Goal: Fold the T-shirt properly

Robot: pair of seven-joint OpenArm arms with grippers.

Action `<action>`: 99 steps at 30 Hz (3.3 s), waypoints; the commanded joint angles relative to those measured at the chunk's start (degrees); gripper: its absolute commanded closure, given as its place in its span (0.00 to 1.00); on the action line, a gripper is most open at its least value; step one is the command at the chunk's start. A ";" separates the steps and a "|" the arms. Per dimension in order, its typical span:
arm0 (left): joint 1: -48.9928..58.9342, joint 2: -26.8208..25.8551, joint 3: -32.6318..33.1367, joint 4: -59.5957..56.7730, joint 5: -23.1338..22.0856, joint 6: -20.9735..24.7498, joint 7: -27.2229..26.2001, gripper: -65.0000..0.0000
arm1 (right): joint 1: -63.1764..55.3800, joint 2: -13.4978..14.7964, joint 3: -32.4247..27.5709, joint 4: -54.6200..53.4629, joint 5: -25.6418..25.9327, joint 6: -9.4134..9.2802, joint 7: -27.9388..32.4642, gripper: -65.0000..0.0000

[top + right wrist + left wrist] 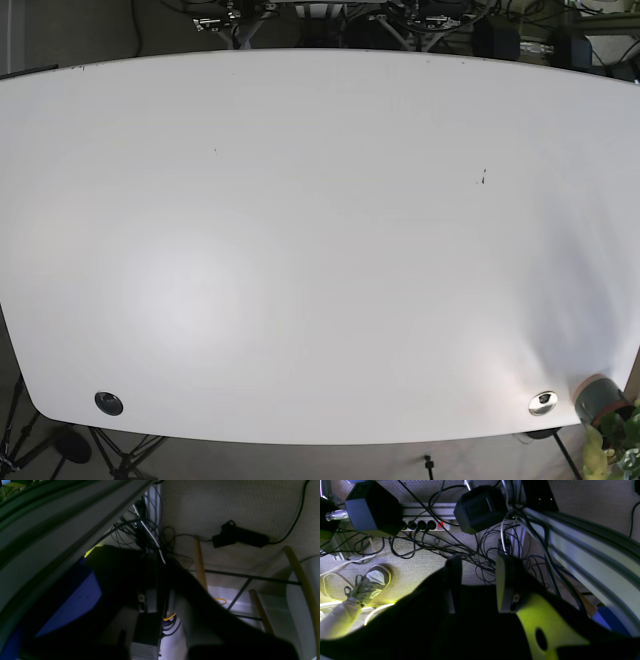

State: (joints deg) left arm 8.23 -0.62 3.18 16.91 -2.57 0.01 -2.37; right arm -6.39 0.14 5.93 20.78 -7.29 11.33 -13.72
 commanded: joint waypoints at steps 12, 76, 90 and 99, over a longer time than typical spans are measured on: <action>0.43 -0.83 -0.32 -0.25 -0.64 0.38 -0.40 0.68 | 0.72 -0.27 -0.44 0.10 -0.05 0.14 2.59 0.90; 41.66 -3.64 -2.35 57.60 -0.82 0.38 2.59 0.69 | -41.56 0.17 -0.44 57.16 0.04 1.46 0.40 0.91; 55.46 -3.29 -5.60 77.99 -0.82 0.38 2.59 0.69 | -52.90 0.25 -0.18 77.29 0.04 5.68 -2.59 0.91; 62.23 -3.20 -7.09 89.51 -0.82 0.38 2.59 0.69 | -58.71 5.26 -0.44 88.46 6.98 5.33 -2.68 0.91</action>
State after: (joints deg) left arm 68.64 -3.73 -3.53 104.57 -3.42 0.12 0.86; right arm -63.20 4.36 5.50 107.18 -1.19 16.58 -16.88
